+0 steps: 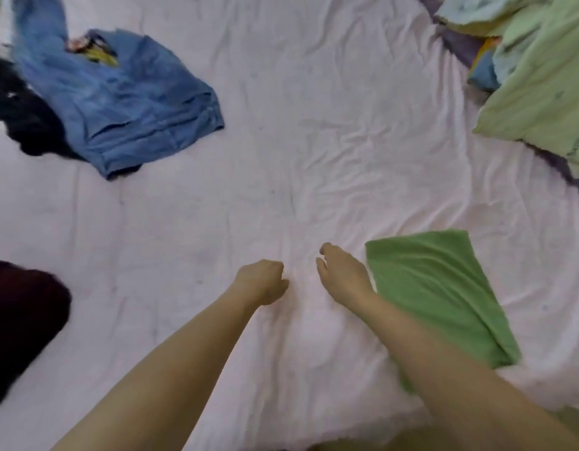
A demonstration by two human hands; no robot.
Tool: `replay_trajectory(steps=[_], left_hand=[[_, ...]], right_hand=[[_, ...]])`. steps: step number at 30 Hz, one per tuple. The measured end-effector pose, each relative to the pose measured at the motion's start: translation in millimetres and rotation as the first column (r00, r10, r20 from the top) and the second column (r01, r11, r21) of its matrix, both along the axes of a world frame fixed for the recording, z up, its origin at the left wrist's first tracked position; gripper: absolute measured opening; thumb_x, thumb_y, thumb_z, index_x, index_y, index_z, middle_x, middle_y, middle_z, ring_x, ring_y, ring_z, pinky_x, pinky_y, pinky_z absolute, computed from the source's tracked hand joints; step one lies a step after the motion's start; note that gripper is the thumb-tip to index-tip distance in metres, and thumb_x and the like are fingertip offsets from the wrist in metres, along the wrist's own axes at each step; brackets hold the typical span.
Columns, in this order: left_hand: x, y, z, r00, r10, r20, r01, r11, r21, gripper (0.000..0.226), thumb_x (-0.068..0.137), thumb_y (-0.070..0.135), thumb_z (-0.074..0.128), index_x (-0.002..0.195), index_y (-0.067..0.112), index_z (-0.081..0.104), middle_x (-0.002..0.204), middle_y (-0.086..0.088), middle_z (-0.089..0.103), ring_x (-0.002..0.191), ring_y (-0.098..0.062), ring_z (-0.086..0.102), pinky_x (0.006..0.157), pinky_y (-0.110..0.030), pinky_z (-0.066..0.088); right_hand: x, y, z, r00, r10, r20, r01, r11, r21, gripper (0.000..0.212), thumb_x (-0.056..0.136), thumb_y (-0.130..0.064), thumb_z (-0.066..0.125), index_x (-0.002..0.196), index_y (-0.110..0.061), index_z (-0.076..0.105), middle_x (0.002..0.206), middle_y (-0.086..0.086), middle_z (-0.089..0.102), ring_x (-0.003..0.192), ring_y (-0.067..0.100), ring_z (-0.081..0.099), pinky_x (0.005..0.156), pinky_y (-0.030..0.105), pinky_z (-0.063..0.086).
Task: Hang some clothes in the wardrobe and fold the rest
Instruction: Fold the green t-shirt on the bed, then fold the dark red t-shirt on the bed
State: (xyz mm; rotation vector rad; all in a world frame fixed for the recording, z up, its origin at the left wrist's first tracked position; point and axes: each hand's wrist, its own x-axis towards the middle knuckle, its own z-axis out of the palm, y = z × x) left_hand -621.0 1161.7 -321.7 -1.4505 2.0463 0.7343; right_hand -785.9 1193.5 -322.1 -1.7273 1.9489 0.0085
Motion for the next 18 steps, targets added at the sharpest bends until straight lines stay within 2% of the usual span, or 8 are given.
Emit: replay_trajectory(steps=[4,6,9,11,13,15,17,18], left_hand=[[169.4,16.2,17.1,0.973,0.229,0.033,-0.227,0.973,-0.045,0.040,0.099,0.040,0.037,0.129,0.018,0.049,0.133,-0.003,0.052,0.119,-0.024,0.052,0.091,-0.034,0.043],[233.3,27.1,21.9,0.947,0.319,0.038,-0.316,0.946,-0.067,0.039,0.099,0.037,0.038,0.130,0.016,0.049,0.134,-0.003,0.051,0.121,-0.024,0.050,0.092,-0.035,0.042],[359.9,58.9,28.0,0.873,0.487,0.033,-0.477,0.865,-0.157,0.039,0.098,0.033,0.042,0.132,0.014,0.048,0.133,-0.006,0.048,0.121,-0.026,0.047,0.093,-0.039,0.043],[419.1,75.5,27.0,0.835,0.549,0.025,-0.527,0.814,-0.243,0.042,0.097,0.033,0.046,0.134,0.014,0.045,0.136,-0.007,0.044,0.124,-0.027,0.043,0.095,-0.039,0.042],[485.8,95.4,20.1,0.801,0.599,0.000,-0.561,0.749,-0.352,0.056,0.095,0.036,0.050,0.144,0.014,0.034,0.148,-0.009,0.033,0.137,-0.028,0.030,0.106,-0.037,0.034],[524.3,106.2,12.0,0.797,0.604,-0.016,-0.563,0.733,-0.383,0.076,0.091,0.044,0.055,0.151,0.016,0.018,0.157,-0.009,0.018,0.146,-0.028,0.012,0.116,-0.036,0.020],[556.2,117.2,-1.8,0.782,0.623,-0.022,-0.596,0.737,-0.318,0.092,0.086,0.052,0.059,0.153,0.018,0.007,0.159,-0.009,0.011,0.148,-0.029,0.003,0.119,-0.038,0.011],[565.6,121.4,-8.6,0.777,0.629,-0.018,-0.610,0.746,-0.267,0.095,0.085,0.053,0.061,0.154,0.018,0.006,0.159,-0.008,0.012,0.148,-0.029,0.001,0.120,-0.039,0.009]], right_hand=[[150.7,-23.7,16.3,0.968,0.232,0.099,-0.238,0.970,0.049,0.027,0.099,-0.025,0.037,0.116,-0.009,0.051,0.109,0.011,0.063,0.096,0.031,0.058,0.079,0.038,0.047],[204.8,-26.2,14.9,0.951,0.277,0.137,-0.290,0.954,0.080,0.027,0.098,-0.025,0.038,0.117,-0.010,0.052,0.109,0.009,0.064,0.095,0.030,0.059,0.079,0.036,0.047],[325.2,-22.6,3.4,0.906,0.386,0.177,-0.410,0.902,0.133,0.029,0.097,-0.024,0.040,0.120,-0.011,0.052,0.114,0.009,0.063,0.099,0.028,0.058,0.080,0.034,0.045],[383.7,-19.6,-3.0,0.882,0.426,0.202,-0.455,0.880,0.135,0.032,0.097,-0.024,0.043,0.125,-0.012,0.050,0.121,0.008,0.059,0.108,0.027,0.056,0.085,0.034,0.044],[458.3,-16.9,-12.2,0.847,0.477,0.235,-0.504,0.861,0.070,0.040,0.094,-0.025,0.049,0.133,-0.015,0.044,0.130,0.007,0.052,0.119,0.026,0.050,0.093,0.037,0.045],[508.3,-16.1,-19.3,0.801,0.549,0.241,-0.569,0.822,0.017,0.064,0.087,-0.029,0.061,0.144,-0.020,0.032,0.147,0.006,0.035,0.135,0.027,0.034,0.102,0.041,0.041],[553.4,-10.9,-29.9,0.715,0.687,0.128,-0.697,0.714,0.063,0.085,0.080,-0.028,0.069,0.150,-0.024,0.020,0.160,0.005,0.009,0.146,0.027,0.010,0.112,0.045,0.029],[568.0,-7.7,-35.2,0.673,0.738,0.049,-0.739,0.667,0.092,0.083,0.080,-0.026,0.069,0.148,-0.023,0.023,0.161,0.006,0.003,0.148,0.027,0.003,0.115,0.047,0.024]])
